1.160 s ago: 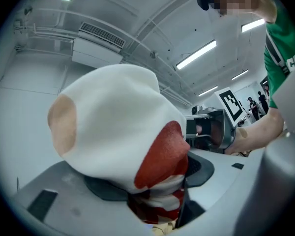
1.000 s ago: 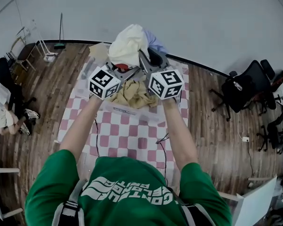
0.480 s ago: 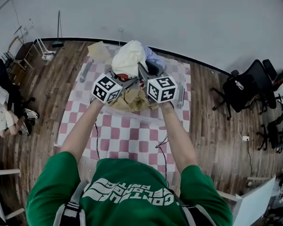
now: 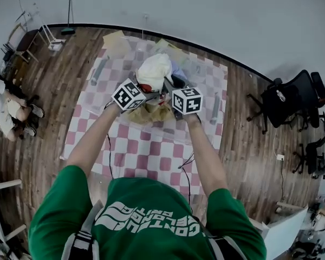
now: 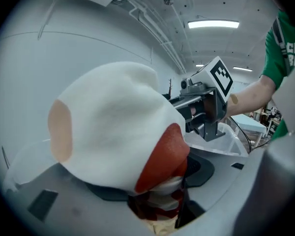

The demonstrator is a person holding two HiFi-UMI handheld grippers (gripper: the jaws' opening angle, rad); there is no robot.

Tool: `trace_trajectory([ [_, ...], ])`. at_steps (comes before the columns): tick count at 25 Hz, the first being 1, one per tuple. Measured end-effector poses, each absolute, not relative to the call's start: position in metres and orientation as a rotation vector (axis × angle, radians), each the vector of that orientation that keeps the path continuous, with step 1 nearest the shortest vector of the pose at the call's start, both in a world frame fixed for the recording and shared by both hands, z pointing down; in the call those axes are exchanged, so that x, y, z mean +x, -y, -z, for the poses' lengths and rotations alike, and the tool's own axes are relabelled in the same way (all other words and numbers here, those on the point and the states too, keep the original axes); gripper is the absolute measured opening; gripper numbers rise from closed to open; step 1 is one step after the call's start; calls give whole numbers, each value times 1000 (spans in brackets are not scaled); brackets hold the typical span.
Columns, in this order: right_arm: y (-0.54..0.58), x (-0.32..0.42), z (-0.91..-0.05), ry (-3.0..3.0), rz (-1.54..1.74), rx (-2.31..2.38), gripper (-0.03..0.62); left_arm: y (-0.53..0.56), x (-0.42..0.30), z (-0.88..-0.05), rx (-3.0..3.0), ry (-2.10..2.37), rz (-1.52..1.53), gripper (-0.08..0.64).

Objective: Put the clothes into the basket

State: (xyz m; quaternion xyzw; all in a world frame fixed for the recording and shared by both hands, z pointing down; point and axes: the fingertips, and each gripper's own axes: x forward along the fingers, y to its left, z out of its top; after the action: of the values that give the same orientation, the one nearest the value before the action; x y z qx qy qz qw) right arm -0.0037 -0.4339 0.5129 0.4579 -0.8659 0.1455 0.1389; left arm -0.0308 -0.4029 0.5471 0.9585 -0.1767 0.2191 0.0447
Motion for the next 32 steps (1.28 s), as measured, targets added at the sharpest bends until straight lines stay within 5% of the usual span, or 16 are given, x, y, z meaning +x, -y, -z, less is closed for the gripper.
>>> trace_trajectory([
  [18, 445, 0, -706, 2129, -692, 1057, 107, 412, -46, -719, 2501, 346, -1144, 268],
  [32, 446, 0, -729, 2104, -798, 1034, 115, 413, -51, -739, 2472, 313, -1157, 259],
])
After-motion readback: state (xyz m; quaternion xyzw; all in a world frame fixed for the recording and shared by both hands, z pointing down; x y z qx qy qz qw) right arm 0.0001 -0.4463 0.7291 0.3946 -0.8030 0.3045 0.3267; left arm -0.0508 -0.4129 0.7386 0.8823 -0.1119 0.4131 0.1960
